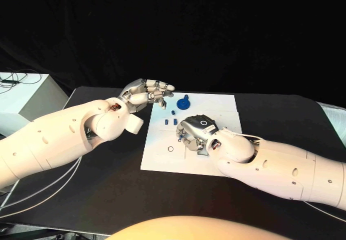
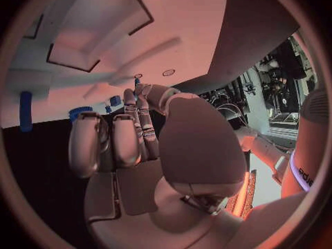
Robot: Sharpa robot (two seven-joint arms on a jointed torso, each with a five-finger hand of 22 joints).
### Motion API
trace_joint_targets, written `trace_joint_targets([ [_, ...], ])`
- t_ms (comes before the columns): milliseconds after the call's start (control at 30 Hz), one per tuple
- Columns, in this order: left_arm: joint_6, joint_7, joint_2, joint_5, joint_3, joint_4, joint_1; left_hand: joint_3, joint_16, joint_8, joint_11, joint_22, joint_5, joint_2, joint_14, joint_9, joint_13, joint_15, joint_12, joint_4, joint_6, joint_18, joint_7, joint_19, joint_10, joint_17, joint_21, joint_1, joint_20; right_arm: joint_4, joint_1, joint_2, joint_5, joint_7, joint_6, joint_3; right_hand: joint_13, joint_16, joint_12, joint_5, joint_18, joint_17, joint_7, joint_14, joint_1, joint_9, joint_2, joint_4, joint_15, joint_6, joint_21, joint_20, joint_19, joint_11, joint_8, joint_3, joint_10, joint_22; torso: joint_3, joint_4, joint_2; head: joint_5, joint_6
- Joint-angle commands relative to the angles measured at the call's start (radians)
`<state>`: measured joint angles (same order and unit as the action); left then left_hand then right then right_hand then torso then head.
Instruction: Assemble the parts on the task board
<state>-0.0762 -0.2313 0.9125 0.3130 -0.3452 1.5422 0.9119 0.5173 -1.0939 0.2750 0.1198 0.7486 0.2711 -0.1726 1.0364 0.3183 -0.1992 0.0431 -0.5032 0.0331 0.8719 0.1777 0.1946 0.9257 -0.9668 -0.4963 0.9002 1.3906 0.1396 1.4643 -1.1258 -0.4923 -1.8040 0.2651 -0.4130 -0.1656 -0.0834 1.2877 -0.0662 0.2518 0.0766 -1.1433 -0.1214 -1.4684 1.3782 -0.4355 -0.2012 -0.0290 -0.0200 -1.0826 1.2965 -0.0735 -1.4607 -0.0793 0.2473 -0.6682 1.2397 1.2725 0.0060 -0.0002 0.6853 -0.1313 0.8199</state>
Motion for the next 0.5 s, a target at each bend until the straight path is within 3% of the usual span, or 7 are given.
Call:
trace_joint_targets([
  [33, 0.003, -0.006, -0.001, 0.003, -0.001, 0.003, 0.0, -0.003, 0.003, -0.005, 0.0, -0.001, 0.003, -0.008, -0.001, -0.001, -0.001, 0.003, -0.004, -0.002, -0.006, 0.007, -0.003, 0.007, 0.007, -0.001, -0.005, 0.001, 0.0, 0.001, 0.002, 0.001, -0.023, 0.004, 0.02, 0.0, -0.001, 0.002, -0.003, 0.003, -0.007, 0.002, -0.001, -0.032, -0.001, -0.001, 0.01, 0.001, -0.007, -0.006, -0.004, 0.002, -0.004, 0.022, 0.004, -0.005, 0.028, 0.001, 0.0006, -0.0013, 0.0, -0.002, 0.002],
  [500, 0.008, -0.003, -0.002, 0.003, -0.001, 0.001, 0.0, -0.003, 0.003, -0.004, 0.0, -0.002, 0.003, -0.008, 0.0, -0.001, -0.002, 0.003, -0.005, -0.002, -0.006, 0.007, -0.002, 0.008, 0.008, -0.001, -0.006, 0.002, 0.0, 0.0, 0.004, 0.008, -0.029, 0.006, 0.021, -0.001, -0.001, 0.002, -0.003, 0.003, -0.007, 0.002, -0.001, -0.032, -0.001, -0.001, 0.01, 0.001, -0.007, -0.006, -0.004, 0.002, -0.004, 0.022, 0.004, -0.005, 0.028, 0.001, 0.0016, 0.0002, 0.0, -0.004, 0.007],
])
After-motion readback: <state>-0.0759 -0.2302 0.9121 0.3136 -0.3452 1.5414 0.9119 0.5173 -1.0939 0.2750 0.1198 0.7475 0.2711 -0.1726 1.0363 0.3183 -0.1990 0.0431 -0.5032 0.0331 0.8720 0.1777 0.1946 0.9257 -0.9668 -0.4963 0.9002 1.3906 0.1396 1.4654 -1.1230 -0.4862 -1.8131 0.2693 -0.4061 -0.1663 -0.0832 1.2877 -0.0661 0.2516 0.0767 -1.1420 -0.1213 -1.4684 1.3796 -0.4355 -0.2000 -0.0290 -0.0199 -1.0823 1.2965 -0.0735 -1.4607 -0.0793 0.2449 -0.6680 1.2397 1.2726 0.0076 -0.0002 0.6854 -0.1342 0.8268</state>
